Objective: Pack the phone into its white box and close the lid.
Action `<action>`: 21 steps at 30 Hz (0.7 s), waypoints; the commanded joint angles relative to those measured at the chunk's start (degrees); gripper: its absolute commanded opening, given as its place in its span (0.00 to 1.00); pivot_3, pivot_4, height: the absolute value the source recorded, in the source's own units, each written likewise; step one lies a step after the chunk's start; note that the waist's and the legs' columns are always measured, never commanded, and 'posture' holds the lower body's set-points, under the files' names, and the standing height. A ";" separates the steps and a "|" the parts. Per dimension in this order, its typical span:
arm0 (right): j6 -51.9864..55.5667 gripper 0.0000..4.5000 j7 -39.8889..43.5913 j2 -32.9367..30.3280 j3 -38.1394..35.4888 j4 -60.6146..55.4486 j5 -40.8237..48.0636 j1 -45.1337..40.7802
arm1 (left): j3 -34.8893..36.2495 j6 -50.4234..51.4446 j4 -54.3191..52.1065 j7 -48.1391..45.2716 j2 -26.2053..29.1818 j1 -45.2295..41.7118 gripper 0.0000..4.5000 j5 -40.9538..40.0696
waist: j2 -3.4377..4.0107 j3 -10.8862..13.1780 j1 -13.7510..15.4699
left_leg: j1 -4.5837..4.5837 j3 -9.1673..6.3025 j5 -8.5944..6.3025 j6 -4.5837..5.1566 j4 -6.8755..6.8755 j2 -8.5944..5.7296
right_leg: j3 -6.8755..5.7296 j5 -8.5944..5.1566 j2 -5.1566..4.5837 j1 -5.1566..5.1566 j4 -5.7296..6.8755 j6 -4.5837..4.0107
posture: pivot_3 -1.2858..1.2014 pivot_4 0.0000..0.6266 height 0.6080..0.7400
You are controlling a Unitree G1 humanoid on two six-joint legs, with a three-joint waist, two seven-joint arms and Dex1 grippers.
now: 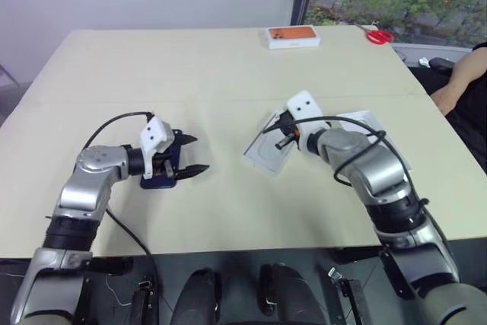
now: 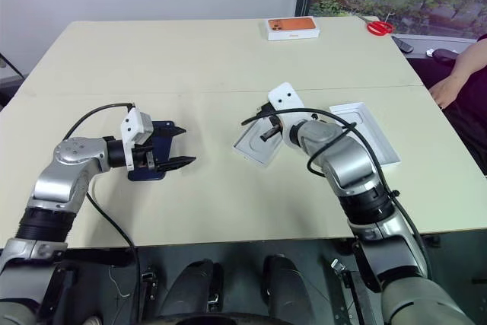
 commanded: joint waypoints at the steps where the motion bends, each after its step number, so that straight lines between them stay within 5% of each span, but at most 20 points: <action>1: 0.90 0.01 0.56 0.39 0.15 3.50 -2.73 -3.36 | 1.28 -0.12 -3.12 -1.58 0.87 0.89 1.00 -2.39 | 0.01 0.00 -0.03 | 0.01 0.00 0.00 0.00 0.00 0.00 | 0.00 0.00 0.00 0.00 0.01 0.00 | 0.52 0.24 1.00; 21: -3.32 0.01 8.54 7.06 2.23 16.72 -7.54 -7.18 | 1.23 2.23 -7.34 2.24 -1.43 3.00 1.00 -5.18 | 0.02 0.00 -1.10 | 0.04 -0.04 -0.01 0.02 -0.03 0.07 | -0.01 0.00 0.09 0.01 0.02 0.01 | 0.52 0.24 1.00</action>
